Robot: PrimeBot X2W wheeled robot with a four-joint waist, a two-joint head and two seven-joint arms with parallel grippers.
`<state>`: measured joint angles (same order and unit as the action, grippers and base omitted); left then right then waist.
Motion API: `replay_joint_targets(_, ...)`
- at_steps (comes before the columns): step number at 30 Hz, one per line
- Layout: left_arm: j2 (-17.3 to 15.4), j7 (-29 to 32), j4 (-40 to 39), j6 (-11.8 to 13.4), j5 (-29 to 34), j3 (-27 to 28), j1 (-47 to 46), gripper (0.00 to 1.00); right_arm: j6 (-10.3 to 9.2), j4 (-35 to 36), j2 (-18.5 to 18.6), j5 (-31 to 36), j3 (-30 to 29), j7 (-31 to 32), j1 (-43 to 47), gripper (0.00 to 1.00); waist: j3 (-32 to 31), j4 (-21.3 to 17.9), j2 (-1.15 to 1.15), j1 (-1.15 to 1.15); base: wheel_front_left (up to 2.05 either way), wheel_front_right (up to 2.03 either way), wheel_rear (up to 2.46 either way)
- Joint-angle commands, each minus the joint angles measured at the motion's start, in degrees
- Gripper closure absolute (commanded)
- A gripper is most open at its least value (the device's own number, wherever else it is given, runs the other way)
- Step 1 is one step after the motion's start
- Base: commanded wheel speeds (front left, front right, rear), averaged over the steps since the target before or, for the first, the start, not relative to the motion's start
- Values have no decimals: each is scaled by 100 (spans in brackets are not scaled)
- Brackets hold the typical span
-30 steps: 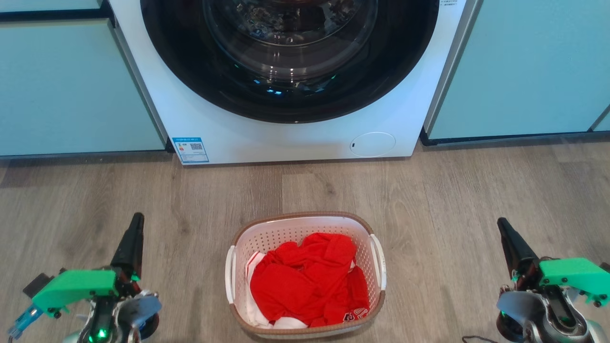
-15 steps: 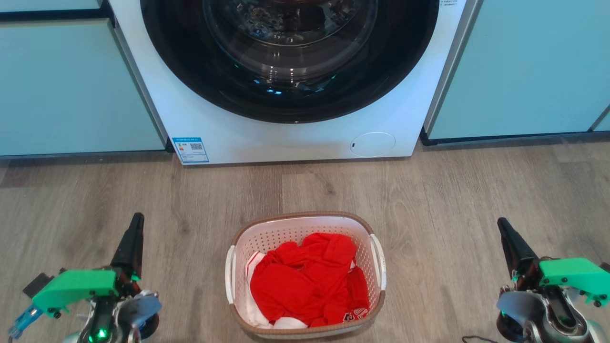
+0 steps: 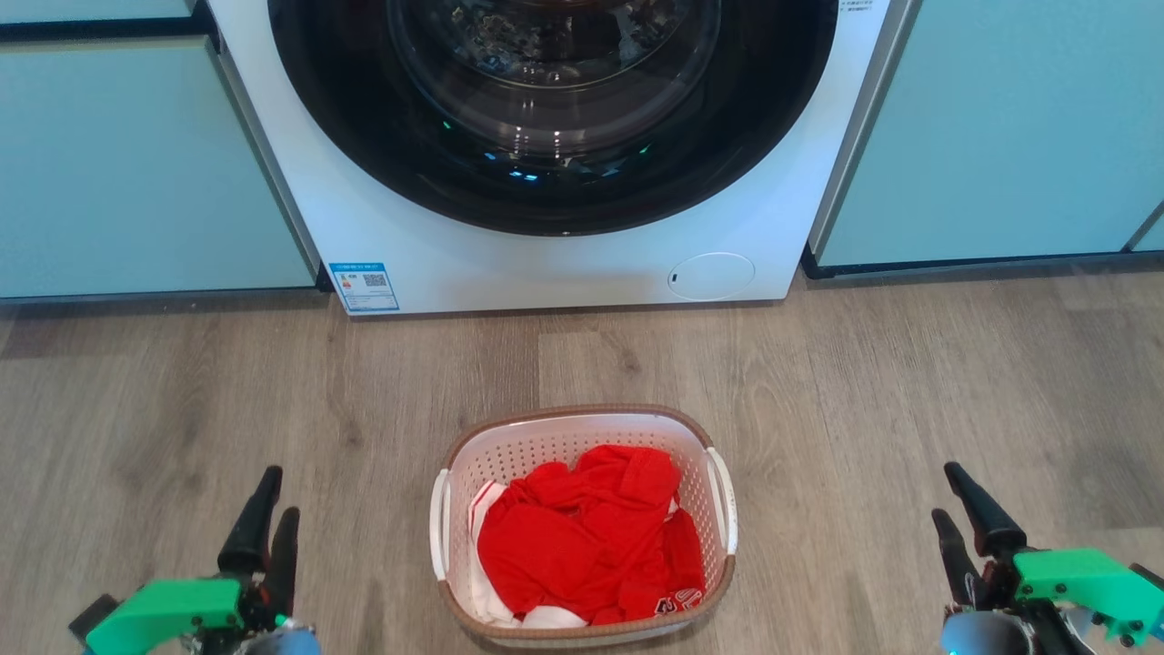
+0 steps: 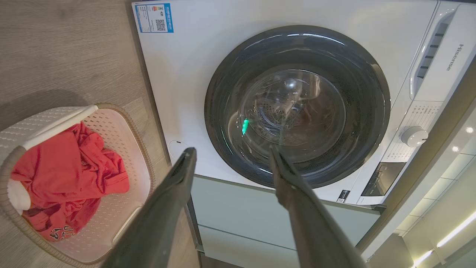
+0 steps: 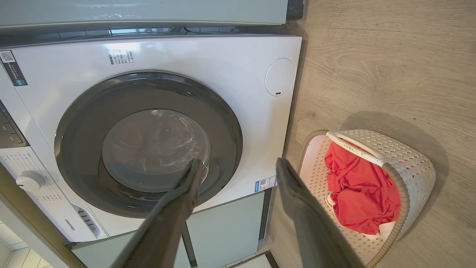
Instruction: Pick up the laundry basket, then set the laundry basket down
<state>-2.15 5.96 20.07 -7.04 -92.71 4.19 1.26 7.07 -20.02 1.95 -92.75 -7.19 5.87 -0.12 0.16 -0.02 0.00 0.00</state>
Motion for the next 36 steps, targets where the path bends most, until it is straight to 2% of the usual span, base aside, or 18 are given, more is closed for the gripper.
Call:
replay_joint_targets(1,-37,-53,-201,-2,16,5,-280,0,2,206,21,42,14,-51,-215,0,-3,-1,0,0,0,0,0)
replay_joint_targets(23,-44,-422,-413,-10,185,134,-395,0,9,633,34,897,-98,-420,-373,0,-34,14,0,0,0,0,0)
replay_joint_targets(36,-48,-641,-690,-15,365,106,-454,0,14,1267,42,2123,28,-638,-557,0,-59,64,0,0,0,0,0)
